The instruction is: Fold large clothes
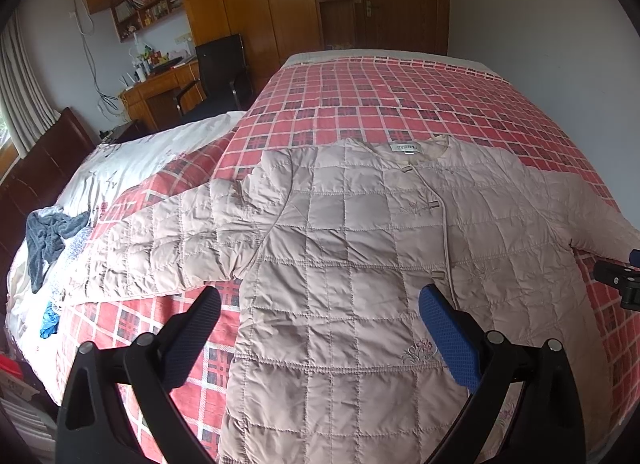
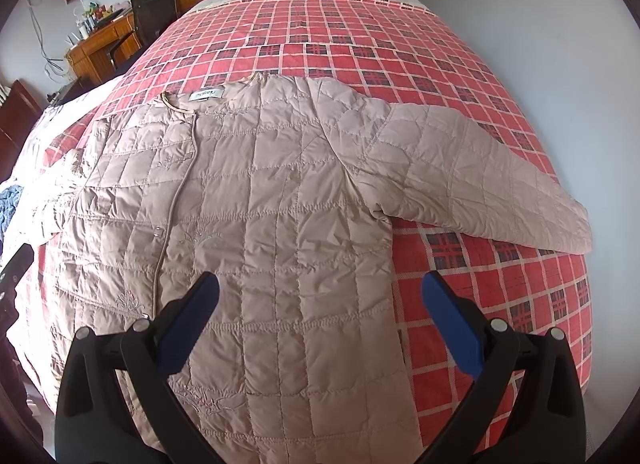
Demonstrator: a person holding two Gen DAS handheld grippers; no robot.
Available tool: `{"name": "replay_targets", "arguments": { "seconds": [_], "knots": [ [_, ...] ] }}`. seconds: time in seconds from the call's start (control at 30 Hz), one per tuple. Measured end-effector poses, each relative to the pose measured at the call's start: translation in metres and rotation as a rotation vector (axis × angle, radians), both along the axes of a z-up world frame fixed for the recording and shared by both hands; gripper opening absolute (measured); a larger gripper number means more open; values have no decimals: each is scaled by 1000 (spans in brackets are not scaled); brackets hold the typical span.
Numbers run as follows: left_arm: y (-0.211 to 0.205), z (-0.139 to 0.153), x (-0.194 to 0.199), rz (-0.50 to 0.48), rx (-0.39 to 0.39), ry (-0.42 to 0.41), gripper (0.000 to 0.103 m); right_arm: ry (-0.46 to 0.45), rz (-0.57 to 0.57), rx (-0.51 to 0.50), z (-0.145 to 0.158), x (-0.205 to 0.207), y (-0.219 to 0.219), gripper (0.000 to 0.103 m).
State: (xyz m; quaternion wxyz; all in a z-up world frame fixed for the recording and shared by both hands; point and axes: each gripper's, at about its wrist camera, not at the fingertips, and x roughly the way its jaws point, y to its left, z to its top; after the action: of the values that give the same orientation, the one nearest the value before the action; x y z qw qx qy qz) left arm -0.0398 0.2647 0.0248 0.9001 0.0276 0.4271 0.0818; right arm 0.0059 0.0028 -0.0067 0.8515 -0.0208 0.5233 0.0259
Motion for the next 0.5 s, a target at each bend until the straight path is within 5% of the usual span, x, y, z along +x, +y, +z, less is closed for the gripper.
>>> {"name": "replay_targets", "arguments": {
  "seconds": [0.5],
  "knots": [
    [0,0,-2,-1,2,1,99,2,-6,3,1,0,-1,100]
  ]
}}
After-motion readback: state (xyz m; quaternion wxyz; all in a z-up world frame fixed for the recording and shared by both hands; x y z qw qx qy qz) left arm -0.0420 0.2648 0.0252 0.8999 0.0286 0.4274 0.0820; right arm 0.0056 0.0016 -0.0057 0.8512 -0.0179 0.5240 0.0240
